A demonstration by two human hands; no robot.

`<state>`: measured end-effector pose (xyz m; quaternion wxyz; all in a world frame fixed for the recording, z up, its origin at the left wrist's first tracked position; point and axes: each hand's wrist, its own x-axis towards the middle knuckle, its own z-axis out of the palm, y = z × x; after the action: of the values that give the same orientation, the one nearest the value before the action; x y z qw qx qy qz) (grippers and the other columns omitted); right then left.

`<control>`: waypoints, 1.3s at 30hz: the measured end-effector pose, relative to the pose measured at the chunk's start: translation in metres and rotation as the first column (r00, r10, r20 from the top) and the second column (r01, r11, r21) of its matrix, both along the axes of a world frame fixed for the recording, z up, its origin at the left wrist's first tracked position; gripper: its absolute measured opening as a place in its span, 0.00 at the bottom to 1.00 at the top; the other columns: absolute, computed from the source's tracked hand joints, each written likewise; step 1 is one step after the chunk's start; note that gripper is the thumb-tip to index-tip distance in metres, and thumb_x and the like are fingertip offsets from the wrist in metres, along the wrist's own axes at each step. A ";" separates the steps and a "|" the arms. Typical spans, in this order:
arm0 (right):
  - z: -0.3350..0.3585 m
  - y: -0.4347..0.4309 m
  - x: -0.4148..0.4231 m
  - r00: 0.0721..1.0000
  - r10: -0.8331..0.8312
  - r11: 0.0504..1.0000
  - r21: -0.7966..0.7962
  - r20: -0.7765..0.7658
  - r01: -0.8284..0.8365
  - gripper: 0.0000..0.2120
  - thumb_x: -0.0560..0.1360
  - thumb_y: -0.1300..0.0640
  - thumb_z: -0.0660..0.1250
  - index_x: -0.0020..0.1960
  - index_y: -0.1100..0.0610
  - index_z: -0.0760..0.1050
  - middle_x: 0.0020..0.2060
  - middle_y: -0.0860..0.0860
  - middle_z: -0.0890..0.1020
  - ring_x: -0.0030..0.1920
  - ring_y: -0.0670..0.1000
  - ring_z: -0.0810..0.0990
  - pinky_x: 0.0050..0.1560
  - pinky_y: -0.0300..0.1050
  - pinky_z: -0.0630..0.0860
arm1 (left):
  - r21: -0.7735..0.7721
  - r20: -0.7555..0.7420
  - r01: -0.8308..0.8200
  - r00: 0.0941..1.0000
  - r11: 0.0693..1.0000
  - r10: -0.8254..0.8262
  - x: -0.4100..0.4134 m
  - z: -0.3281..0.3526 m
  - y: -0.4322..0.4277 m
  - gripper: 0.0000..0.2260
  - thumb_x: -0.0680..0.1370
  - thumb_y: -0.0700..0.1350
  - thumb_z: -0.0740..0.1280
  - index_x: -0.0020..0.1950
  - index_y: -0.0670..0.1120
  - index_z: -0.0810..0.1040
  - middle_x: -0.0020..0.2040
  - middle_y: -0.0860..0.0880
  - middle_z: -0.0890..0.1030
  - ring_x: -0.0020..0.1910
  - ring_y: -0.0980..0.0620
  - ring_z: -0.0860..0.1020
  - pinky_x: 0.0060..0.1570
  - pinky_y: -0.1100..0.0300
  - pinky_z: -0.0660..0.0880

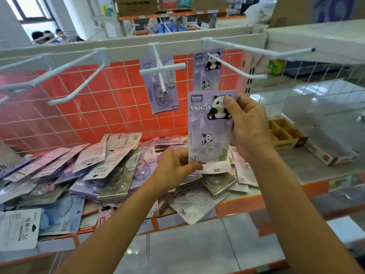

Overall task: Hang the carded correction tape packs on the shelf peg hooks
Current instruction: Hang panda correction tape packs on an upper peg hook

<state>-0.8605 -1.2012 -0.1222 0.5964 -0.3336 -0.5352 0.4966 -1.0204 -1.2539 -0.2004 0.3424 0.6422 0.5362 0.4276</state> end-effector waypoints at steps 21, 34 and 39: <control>0.018 -0.007 0.060 0.987 0.054 0.965 0.260 -0.152 -0.013 0.09 0.76 0.58 0.63 0.43 0.50 0.81 0.39 0.48 0.83 0.42 0.50 0.80 0.46 0.48 0.78 | 0.067 0.093 -0.011 0.996 0.998 0.005 0.058 0.019 0.016 0.08 0.76 0.35 0.69 0.48 0.46 0.85 0.41 0.49 0.85 0.43 0.55 0.84 0.48 0.59 0.80; 0.021 0.023 0.048 0.996 -0.089 0.967 0.244 0.025 0.080 0.05 0.79 0.59 0.64 0.47 0.56 0.78 0.38 0.50 0.81 0.41 0.47 0.79 0.46 0.48 0.80 | 0.031 0.088 0.017 0.996 0.999 -0.019 0.057 0.019 0.033 0.08 0.81 0.42 0.61 0.51 0.49 0.80 0.47 0.48 0.84 0.45 0.55 0.83 0.47 0.59 0.79; 0.020 0.081 0.024 0.971 -0.189 0.965 0.214 0.149 0.155 0.08 0.75 0.54 0.68 0.45 0.59 0.79 0.38 0.55 0.79 0.40 0.50 0.76 0.43 0.54 0.77 | 0.084 -0.103 -0.218 0.969 0.972 0.226 0.040 0.023 0.074 0.08 0.81 0.46 0.62 0.49 0.46 0.80 0.43 0.46 0.84 0.44 0.47 0.83 0.46 0.45 0.80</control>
<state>-0.8365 -1.1205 -0.1020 0.6205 -0.3578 -0.5999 0.3565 -0.9800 -1.1797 -0.1773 0.2385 0.6130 0.6072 0.4457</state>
